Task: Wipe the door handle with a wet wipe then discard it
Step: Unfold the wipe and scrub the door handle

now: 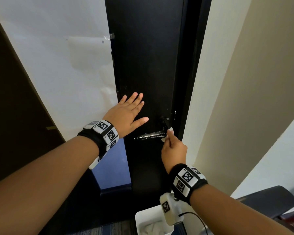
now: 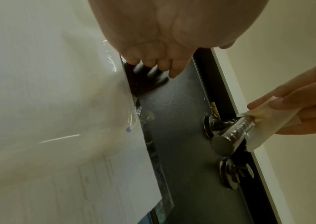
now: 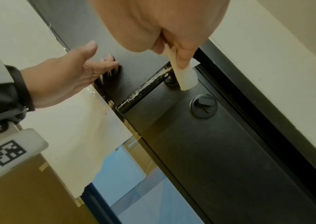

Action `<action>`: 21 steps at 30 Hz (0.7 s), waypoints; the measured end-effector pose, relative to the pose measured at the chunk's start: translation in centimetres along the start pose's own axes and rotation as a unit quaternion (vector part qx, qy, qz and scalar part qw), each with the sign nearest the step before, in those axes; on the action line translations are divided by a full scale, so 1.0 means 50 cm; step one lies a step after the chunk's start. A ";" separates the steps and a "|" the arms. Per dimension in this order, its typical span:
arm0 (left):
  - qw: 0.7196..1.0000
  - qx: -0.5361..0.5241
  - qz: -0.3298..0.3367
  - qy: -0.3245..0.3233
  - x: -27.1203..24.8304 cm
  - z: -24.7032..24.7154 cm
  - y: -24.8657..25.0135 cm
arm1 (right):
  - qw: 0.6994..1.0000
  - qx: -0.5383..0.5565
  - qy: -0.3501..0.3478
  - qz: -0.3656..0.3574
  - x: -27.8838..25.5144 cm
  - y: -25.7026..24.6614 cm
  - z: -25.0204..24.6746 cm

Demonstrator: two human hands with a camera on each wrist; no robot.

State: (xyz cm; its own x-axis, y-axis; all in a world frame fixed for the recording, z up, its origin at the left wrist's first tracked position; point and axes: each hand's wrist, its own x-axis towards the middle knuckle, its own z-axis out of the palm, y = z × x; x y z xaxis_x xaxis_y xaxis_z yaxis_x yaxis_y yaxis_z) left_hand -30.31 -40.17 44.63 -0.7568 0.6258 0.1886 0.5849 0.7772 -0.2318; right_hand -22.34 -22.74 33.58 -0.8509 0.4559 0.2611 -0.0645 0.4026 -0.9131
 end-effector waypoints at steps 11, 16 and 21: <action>1.000 -0.004 -0.003 0.003 0.000 -0.002 0.002 | 0.999 0.004 0.021 0.023 -0.017 -0.022 0.017; 1.000 -0.005 -0.002 -0.001 -0.002 -0.004 0.002 | 0.999 0.003 0.021 0.025 -0.033 -0.026 0.030; 1.000 -0.010 -0.002 0.005 -0.001 -0.001 0.002 | 1.000 0.007 0.008 0.024 -0.054 -0.028 0.050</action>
State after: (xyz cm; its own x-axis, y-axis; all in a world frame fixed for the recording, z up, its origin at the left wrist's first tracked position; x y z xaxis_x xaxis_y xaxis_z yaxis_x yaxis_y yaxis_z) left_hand -30.21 -40.14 44.67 -0.7559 0.6234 0.1999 0.5877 0.7807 -0.2124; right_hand -21.27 -26.51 33.37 -0.8444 0.4876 0.2218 -0.0313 0.3684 -0.9291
